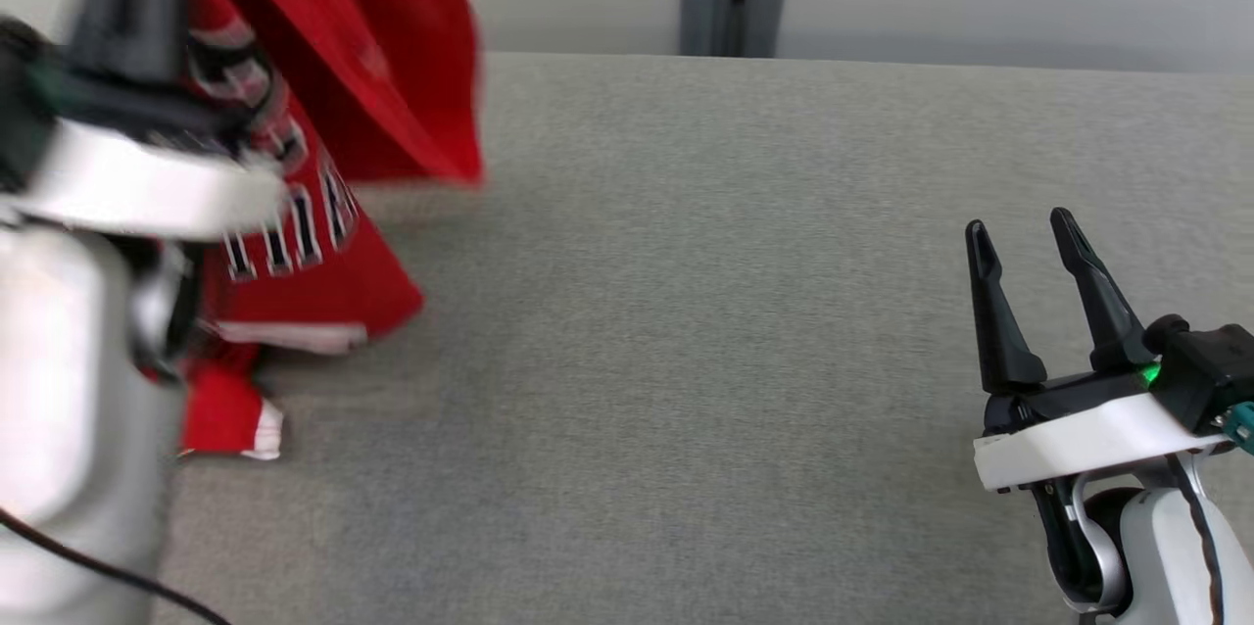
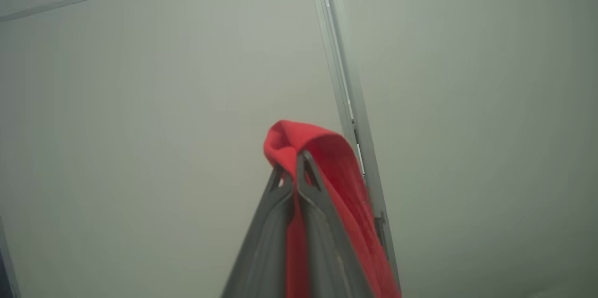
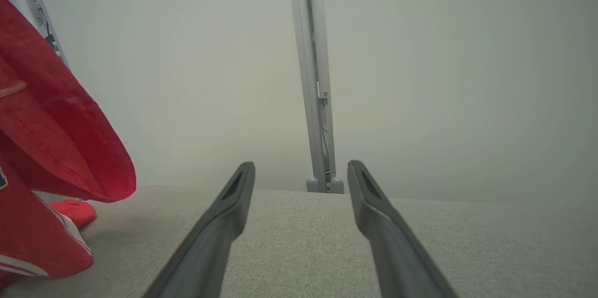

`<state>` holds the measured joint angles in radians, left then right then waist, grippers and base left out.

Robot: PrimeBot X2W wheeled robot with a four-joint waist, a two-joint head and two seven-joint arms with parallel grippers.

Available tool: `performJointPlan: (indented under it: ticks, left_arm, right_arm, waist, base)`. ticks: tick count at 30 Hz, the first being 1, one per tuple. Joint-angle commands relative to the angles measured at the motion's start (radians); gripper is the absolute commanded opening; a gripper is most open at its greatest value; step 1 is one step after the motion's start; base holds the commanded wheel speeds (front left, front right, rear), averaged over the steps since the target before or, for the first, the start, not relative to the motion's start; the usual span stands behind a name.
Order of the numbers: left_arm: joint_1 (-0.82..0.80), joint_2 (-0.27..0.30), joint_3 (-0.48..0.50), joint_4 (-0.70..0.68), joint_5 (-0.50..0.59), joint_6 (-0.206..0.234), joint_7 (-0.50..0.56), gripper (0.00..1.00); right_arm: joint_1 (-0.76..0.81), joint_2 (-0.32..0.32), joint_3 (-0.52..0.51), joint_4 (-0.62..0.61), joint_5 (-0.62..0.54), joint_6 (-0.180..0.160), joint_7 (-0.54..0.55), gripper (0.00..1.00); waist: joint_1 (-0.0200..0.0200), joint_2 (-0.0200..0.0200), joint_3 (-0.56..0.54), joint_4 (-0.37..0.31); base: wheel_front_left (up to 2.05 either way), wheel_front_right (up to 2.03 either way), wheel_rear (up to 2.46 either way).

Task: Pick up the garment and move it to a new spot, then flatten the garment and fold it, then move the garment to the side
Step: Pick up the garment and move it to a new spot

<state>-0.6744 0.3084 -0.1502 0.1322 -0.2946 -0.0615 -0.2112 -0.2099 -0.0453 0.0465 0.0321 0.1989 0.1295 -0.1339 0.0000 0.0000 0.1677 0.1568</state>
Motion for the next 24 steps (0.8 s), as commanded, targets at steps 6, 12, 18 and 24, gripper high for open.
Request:
performJointPlan:
  ticks: [6,12,18,24]
  left_arm:
    - [0.151,-0.050,-0.100,-0.161,0.023,0.012,0.049,0.00]
    - [0.183,-0.122,-0.215,-0.204,0.025,-0.005,0.075,0.00]
    - [0.119,-0.190,-0.316,-0.162,0.039,-0.020,0.086,0.00]
    - [0.066,-0.228,-0.379,0.031,0.019,-0.028,0.103,0.00]
  right_arm:
    - [0.019,-0.008,-0.006,-0.012,0.016,0.002,-0.010,1.00]
    - [0.007,-0.008,0.006,-0.004,0.040,0.002,-0.021,1.00]
    - [-0.004,-0.008,0.017,0.003,0.070,0.002,-0.041,1.00]
    - [-0.009,-0.007,0.028,0.027,0.095,0.002,-0.066,1.00]
  waist:
    - [0.0000,0.0000,-0.005,-0.090]
    - [0.0000,0.0000,0.013,-0.205]
    - [0.0000,0.0000,0.057,-0.331]
    - [0.0000,0.0000,0.120,-0.407]
  base:
    - [0.00,0.00,0.00]
    - [0.00,0.00,0.00]
    - [0.00,0.00,0.00]
    - [0.00,0.00,0.00]
